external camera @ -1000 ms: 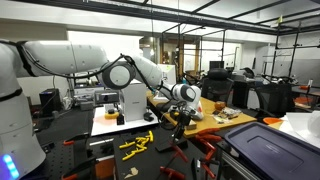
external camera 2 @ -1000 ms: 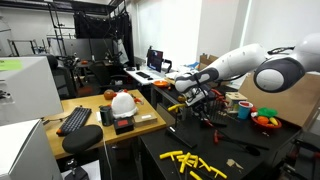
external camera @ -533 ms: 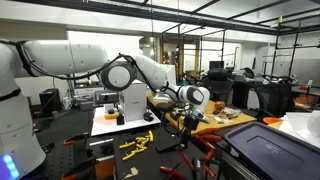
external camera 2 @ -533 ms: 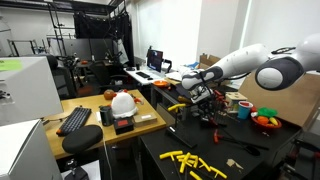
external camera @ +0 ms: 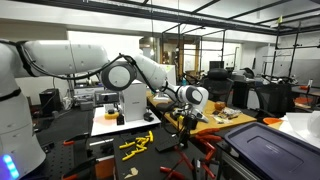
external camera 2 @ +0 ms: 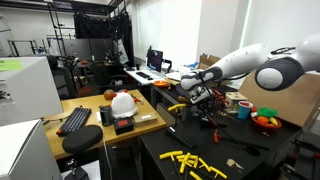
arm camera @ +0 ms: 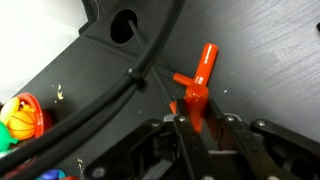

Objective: Unfasten the red handle and put it on the table

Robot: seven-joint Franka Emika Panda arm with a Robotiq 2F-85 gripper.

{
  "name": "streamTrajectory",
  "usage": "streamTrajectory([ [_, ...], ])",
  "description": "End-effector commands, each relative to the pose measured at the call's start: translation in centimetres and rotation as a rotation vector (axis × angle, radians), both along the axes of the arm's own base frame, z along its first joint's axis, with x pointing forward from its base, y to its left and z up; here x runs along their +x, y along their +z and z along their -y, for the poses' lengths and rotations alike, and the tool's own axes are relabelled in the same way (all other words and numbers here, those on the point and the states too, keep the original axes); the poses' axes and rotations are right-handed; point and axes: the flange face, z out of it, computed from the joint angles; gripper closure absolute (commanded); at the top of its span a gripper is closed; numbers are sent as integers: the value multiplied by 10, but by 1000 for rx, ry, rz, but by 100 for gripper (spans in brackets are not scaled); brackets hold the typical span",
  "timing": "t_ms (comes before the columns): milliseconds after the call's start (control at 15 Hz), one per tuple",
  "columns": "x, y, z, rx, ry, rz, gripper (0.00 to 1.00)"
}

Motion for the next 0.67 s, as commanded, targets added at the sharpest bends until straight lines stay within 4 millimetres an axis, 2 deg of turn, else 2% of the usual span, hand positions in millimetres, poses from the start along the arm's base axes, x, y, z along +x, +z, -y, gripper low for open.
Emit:
streamTrajectory([
  [0, -3, 4, 3, 7, 11, -33, 94],
  [333, -10, 4, 14, -1, 6, -68, 94],
  [600, -16, 1, 13, 18, 21, -110, 94],
])
